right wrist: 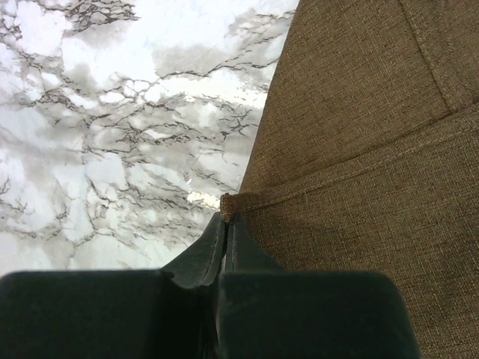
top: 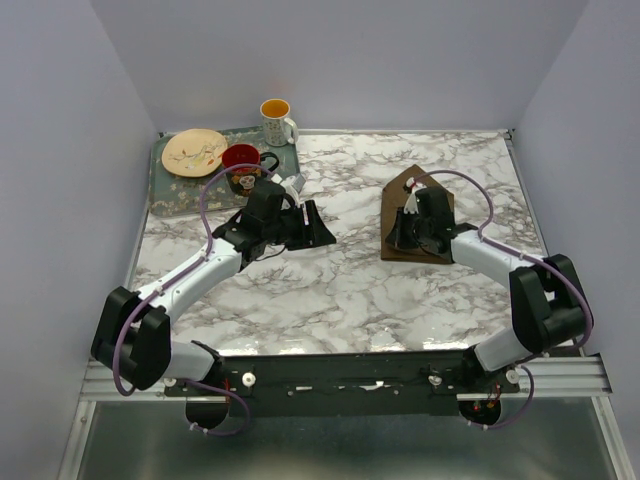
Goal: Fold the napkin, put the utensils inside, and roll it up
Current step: Fold the napkin
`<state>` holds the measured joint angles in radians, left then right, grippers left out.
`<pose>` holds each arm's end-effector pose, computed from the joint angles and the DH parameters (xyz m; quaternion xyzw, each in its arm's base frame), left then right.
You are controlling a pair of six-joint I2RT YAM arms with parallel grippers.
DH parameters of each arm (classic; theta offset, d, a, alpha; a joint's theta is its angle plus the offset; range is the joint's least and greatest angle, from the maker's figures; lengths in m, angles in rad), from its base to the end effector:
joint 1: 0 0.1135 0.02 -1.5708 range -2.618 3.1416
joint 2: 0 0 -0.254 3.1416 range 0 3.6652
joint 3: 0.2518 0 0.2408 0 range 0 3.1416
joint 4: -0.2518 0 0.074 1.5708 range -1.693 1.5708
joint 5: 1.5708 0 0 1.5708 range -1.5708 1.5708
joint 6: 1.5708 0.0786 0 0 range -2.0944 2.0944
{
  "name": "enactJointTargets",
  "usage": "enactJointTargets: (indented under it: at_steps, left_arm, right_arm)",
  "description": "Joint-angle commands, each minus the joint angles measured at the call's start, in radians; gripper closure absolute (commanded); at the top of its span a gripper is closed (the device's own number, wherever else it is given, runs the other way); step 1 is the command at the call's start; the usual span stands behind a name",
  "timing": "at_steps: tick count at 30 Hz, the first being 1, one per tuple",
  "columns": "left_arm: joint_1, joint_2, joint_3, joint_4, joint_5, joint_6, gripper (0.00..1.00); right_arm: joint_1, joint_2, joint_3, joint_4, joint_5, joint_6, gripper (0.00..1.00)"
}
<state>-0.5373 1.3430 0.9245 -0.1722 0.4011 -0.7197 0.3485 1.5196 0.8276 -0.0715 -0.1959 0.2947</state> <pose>0.2606 -0.1910 0.2395 0.0146 0.8696 -0.4134 0.2698 0.3087 0.1284 0.1601 -0.0630 0.9139 0.2089 0.3424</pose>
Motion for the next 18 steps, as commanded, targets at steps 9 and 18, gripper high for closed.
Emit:
enactJointTargets:
  at_steps: [9,18]
  left_arm:
    - [-0.016,0.027,0.033,0.023,0.022,0.002,0.34]
    - [-0.026,0.027,0.034,0.02,0.016,0.005,0.34]
  right_arm:
    - [0.012,-0.024,-0.019,-0.03,0.121,-0.005,0.94]
    - [0.012,-0.036,-0.015,-0.047,0.127,-0.014,0.89]
